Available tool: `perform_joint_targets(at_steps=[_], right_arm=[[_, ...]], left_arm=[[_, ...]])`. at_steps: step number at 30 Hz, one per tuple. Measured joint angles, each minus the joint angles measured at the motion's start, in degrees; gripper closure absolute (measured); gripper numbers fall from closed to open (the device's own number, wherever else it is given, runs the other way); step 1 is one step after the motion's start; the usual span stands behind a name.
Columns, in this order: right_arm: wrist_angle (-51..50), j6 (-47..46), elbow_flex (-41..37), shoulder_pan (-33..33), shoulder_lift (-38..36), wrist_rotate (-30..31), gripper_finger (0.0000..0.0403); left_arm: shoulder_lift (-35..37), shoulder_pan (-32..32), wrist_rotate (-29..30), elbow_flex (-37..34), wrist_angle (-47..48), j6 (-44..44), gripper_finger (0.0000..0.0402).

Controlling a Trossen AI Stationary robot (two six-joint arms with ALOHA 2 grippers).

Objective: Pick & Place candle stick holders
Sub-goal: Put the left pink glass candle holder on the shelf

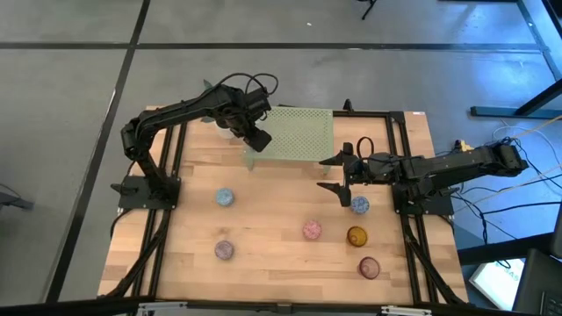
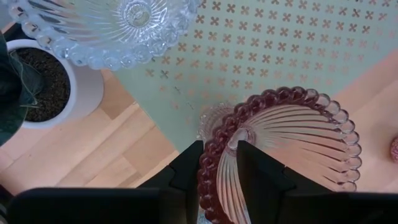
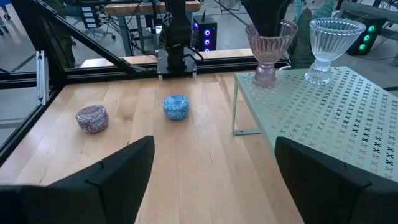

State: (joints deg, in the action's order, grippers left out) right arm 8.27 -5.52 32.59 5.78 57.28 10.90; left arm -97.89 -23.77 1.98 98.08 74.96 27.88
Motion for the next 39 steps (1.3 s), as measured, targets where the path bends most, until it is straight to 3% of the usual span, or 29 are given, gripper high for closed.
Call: perform_joint_targets(at_steps=[8,18,39], right_arm=[[0.0,0.0,0.0,0.0,0.0,0.0,0.0066],[0.0,0.0,0.0,0.0,0.0,0.0,0.0066],[0.0,0.0,0.0,0.0,0.0,0.0,0.0066]], left_arm=[[0.0,0.0,3.9,0.0,0.2,-0.1,0.0308],[0.0,0.0,3.1,0.0,0.3,-0.6,0.0308],[0.2,-0.3,7.4,0.0,2.3,-2.6,0.0308]])
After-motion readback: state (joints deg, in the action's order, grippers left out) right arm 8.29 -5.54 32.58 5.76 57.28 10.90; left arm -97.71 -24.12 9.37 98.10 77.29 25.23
